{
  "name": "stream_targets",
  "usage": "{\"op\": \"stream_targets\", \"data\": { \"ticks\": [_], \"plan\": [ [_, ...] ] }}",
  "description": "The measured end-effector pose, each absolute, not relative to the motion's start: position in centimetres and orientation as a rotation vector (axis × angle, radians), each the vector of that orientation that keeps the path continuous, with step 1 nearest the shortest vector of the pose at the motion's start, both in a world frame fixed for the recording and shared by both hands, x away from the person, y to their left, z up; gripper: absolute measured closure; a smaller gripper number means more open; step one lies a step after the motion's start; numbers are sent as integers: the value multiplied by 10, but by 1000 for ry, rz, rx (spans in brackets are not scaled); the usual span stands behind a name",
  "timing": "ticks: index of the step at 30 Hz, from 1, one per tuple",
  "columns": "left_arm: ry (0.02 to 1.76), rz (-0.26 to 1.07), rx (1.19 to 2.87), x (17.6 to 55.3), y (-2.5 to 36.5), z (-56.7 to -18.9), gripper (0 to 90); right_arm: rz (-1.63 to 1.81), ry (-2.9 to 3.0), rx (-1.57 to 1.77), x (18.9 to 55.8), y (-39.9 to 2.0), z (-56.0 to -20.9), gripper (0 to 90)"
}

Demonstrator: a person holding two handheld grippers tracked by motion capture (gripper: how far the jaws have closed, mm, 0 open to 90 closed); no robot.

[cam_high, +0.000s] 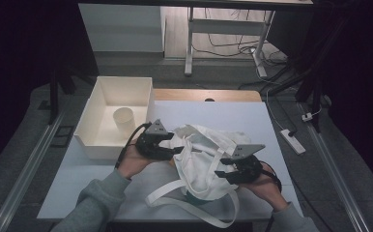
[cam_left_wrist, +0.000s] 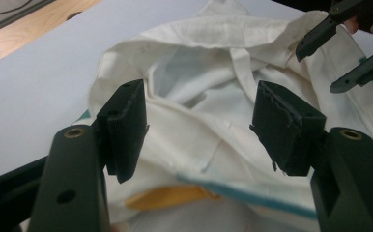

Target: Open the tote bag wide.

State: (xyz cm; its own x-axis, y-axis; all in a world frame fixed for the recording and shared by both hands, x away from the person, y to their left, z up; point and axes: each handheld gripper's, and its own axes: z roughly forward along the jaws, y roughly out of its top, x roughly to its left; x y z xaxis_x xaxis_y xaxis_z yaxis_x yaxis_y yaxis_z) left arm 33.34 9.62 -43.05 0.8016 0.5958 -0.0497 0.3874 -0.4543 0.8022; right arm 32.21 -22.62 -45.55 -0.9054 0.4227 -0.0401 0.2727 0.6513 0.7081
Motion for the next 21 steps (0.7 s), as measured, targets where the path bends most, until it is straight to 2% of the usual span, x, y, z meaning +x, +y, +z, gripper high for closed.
{"op": "stream_targets", "data": {
  "ticks": [17, 21],
  "plan": [
    [750, 273, 2140, 301, 128, -455, 373, 1006, 2915, 241, 291, -182, -466, 458],
    [770, 281, 2143, 299, 133, -462, 375, 955, 2944, 210, 291, -174, -474, 494]
  ]
}}
